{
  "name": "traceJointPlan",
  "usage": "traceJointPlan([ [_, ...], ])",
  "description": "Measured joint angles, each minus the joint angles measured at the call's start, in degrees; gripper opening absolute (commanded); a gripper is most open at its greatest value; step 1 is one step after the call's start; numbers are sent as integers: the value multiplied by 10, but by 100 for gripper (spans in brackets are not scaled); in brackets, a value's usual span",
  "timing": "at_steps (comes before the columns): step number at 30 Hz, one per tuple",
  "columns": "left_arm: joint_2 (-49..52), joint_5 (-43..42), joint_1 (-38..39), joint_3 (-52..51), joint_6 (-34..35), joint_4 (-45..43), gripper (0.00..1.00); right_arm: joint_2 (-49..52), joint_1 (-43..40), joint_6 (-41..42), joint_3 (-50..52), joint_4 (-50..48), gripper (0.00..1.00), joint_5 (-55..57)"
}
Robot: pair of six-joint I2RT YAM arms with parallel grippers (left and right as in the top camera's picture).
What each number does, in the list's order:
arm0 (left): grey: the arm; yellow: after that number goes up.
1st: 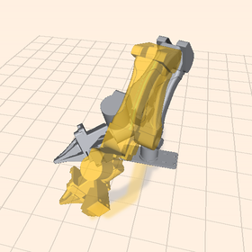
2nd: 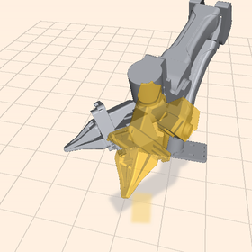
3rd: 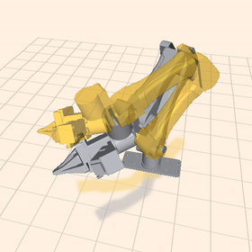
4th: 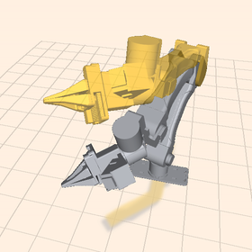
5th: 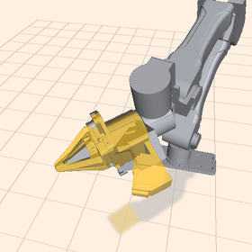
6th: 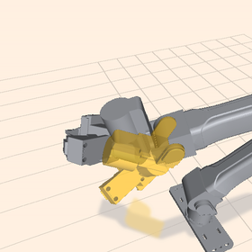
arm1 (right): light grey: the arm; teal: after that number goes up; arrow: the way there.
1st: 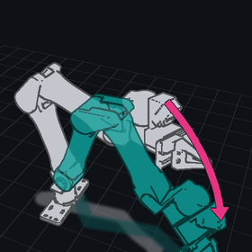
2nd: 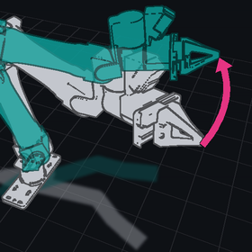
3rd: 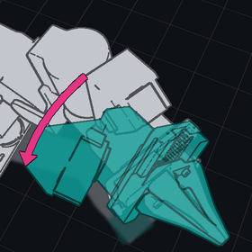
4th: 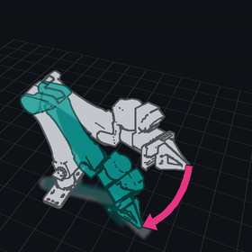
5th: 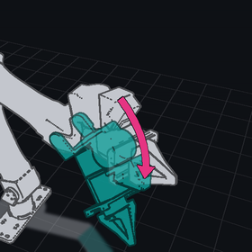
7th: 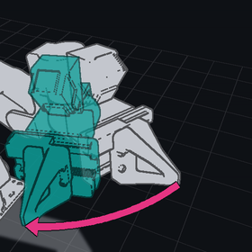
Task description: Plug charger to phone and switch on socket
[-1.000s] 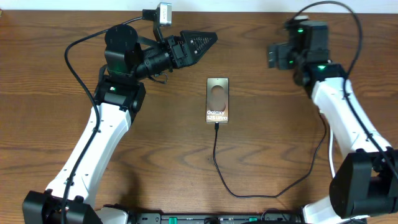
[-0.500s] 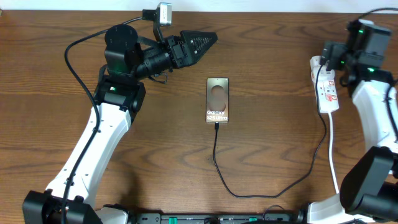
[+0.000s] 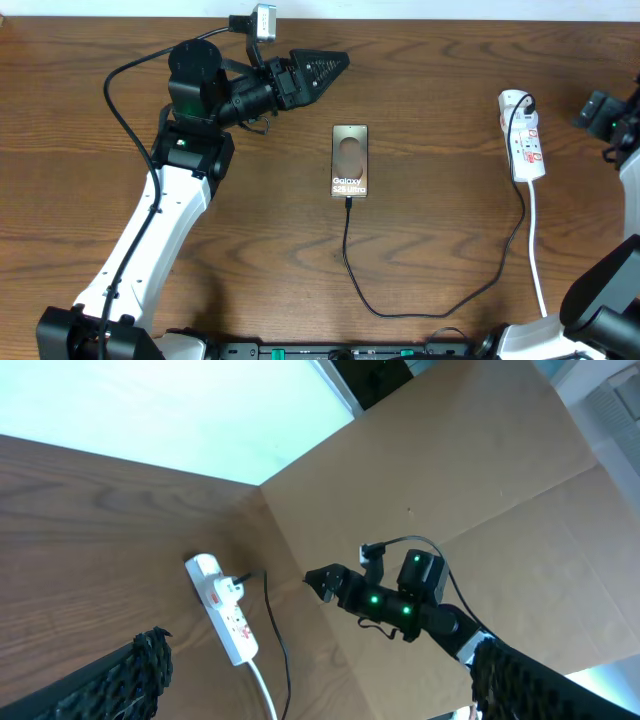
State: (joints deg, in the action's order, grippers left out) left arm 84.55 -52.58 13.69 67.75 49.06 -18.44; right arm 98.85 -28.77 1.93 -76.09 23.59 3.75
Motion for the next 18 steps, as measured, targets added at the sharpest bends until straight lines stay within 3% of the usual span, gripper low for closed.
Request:
traceJointPlan([
  [18, 0, 0, 0, 0, 0, 0, 97, 151, -10, 7, 0, 27, 99, -70],
])
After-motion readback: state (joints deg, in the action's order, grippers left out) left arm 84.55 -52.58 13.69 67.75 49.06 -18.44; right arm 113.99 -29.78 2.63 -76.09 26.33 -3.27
